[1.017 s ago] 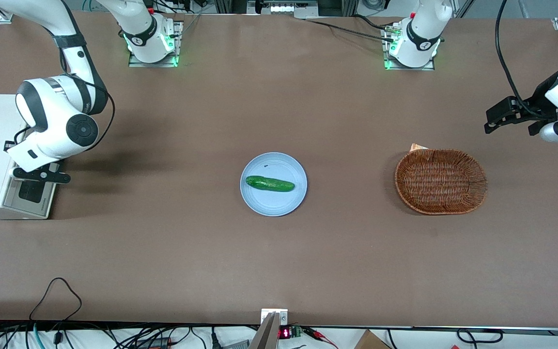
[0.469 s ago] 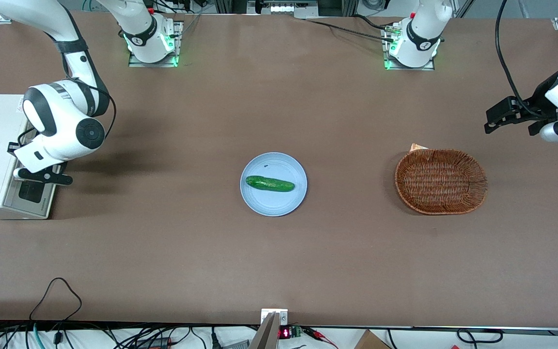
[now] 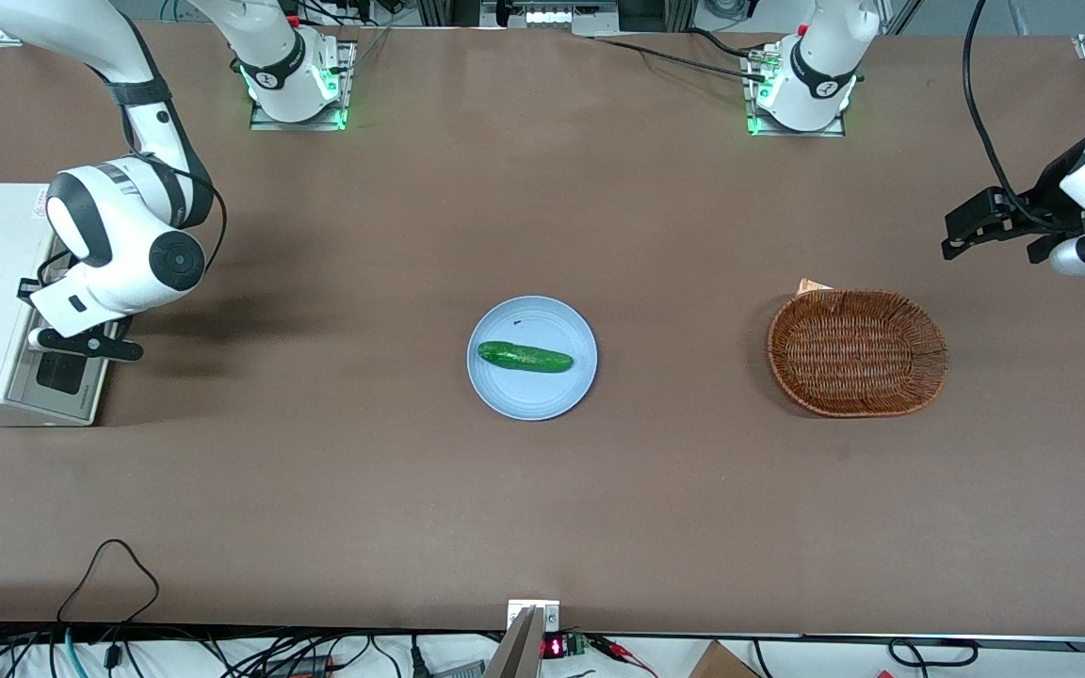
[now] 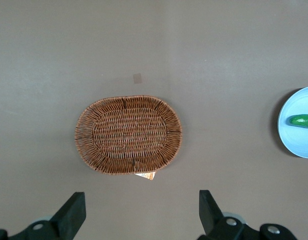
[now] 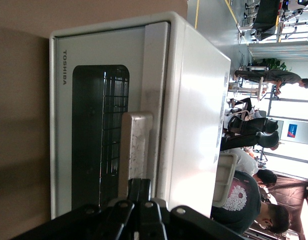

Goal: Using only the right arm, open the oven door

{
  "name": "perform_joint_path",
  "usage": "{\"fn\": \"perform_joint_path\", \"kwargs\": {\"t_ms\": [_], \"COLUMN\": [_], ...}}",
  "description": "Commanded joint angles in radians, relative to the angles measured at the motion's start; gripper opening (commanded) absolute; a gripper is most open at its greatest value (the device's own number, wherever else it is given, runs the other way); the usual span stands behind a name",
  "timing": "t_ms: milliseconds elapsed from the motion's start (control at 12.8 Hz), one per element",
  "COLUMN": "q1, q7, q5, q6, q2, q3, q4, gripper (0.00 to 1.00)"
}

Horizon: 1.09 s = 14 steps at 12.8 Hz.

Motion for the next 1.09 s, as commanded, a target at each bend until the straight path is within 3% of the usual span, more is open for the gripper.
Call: {"fn": "perform_joint_path", "kwargs": {"t_ms": [0,1017], "q1": [-0.01,0.046], "q7": [0.025,0.024], "q5": [-0.025,-0.013], "q6": [0.033,0.057], "q2": [0.007,0.037], "q3": [0.002,0.011], "q4": [-0.009,0.0], "gripper": [0.0,0.0]}}
